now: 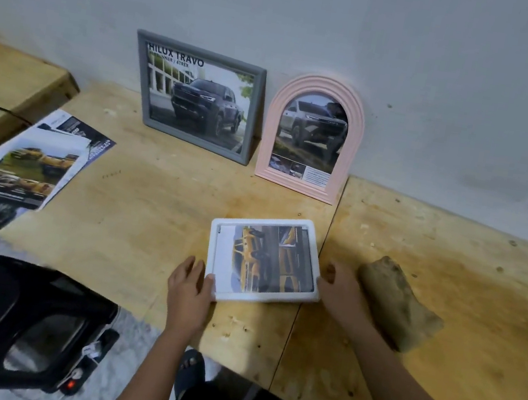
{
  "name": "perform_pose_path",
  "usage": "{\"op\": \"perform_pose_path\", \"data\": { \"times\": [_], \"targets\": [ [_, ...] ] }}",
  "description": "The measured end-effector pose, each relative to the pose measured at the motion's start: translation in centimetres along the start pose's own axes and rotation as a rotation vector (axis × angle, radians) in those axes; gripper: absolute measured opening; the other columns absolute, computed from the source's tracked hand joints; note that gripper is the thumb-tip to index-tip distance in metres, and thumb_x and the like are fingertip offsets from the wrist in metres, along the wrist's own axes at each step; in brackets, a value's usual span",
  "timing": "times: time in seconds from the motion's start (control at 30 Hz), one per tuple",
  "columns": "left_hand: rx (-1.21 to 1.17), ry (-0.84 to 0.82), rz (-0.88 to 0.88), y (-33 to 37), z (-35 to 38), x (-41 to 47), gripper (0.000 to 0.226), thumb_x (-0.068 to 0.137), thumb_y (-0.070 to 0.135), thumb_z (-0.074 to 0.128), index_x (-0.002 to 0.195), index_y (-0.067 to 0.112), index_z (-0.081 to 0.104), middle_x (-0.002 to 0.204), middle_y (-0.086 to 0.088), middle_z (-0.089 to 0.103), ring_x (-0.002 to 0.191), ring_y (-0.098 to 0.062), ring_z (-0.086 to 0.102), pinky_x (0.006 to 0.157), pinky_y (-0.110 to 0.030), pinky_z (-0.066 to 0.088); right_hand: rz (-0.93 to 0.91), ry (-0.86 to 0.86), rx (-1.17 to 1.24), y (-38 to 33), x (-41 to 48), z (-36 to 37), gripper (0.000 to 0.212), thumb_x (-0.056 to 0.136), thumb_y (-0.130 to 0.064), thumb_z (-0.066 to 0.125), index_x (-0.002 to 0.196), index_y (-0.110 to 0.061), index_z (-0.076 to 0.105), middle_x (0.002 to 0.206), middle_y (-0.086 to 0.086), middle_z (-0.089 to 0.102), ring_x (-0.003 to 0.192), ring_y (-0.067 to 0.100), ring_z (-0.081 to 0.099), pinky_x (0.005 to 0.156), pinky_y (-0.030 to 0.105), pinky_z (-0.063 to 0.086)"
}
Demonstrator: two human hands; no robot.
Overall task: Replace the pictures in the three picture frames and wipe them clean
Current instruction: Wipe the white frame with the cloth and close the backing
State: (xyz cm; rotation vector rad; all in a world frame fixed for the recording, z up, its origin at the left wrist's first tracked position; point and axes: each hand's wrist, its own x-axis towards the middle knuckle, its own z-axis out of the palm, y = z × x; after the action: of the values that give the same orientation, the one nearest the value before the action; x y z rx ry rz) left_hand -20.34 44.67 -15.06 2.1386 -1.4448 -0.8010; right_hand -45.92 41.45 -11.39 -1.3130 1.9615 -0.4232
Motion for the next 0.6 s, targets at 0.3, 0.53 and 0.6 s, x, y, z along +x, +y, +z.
{"op": "perform_pose_path", "data": {
  "times": [0.3, 0.53, 0.6],
  "targets": [
    [-0.328, 0.023, -0.112, 1.8, 0.1, -0.5, 0.032, 0.095, 0.006, 0.043, 0.125, 0.004, 0.053, 0.124, -0.005, 0.050, 0.125, -0.028, 0.042, 0.095, -0.033, 0.038, 0.131, -0.320, 0.129, -0.4, 1.5, -0.6, 0.041, 0.085, -0.004, 0.058, 0.126, -0.004, 0.052, 0.121, 0.014, 0.059, 0.097, 0.022, 0.055, 0.078, 0.029, 0.048],
    [-0.706, -0.054, -0.207, 2.2, -0.7, -0.6, 0.028, 0.096, 0.006, 0.042, 0.120, 0.017, 0.052, 0.117, -0.008, 0.061, 0.102, -0.024, 0.058, 0.079, -0.032, 0.047, 0.160, -0.477, 0.249, 0.5, 1.3, -1.5, 0.040, 0.083, 0.006, 0.056, 0.122, 0.000, 0.054, 0.116, 0.017, 0.061, 0.098, 0.028, 0.059, 0.070, 0.028, 0.049],
    [-0.788, -0.063, -0.244, 2.4, -1.3, -0.4, 0.029, 0.096, 0.006, 0.044, 0.121, 0.018, 0.050, 0.116, -0.009, 0.060, 0.098, -0.023, 0.059, 0.078, -0.032, 0.048, 0.127, -0.468, 0.278, 0.7, 1.0, -1.7, 0.040, 0.081, 0.005, 0.059, 0.120, -0.003, 0.055, 0.115, 0.016, 0.062, 0.104, 0.030, 0.058, 0.084, 0.038, 0.051]
  ]
}}
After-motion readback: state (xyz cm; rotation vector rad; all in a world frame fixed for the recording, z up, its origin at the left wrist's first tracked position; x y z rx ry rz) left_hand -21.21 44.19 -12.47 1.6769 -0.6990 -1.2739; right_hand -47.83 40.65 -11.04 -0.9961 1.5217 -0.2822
